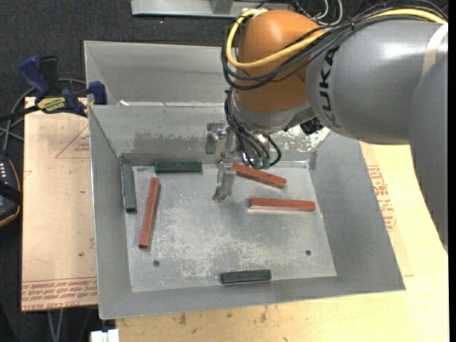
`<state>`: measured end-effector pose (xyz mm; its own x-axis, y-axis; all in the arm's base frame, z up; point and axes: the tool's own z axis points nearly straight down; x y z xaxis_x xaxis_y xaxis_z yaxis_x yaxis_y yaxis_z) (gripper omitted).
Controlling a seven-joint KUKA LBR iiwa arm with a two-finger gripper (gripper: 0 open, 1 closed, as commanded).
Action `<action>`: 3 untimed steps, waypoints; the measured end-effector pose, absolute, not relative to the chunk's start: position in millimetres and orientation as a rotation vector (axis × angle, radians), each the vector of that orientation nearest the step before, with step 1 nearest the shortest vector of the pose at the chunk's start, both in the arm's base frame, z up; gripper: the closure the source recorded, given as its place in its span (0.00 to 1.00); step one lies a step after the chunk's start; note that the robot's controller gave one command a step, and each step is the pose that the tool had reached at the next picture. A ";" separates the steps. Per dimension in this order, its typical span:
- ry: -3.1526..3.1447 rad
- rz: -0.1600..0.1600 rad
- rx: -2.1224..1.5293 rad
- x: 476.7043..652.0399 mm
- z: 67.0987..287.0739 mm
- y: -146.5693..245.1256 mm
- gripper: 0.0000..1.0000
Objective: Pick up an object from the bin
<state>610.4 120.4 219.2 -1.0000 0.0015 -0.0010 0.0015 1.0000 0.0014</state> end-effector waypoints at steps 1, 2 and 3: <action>3.146 -0.005 -0.124 586.5 147.1 34.2 0.00; 3.137 -0.001 0.043 628.1 67.6 -42.7 0.00; 3.130 0.003 0.034 631.2 75.5 -38.7 1.00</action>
Offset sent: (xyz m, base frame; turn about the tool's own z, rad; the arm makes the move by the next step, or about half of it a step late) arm -0.0223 -0.0806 -0.0678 -0.0890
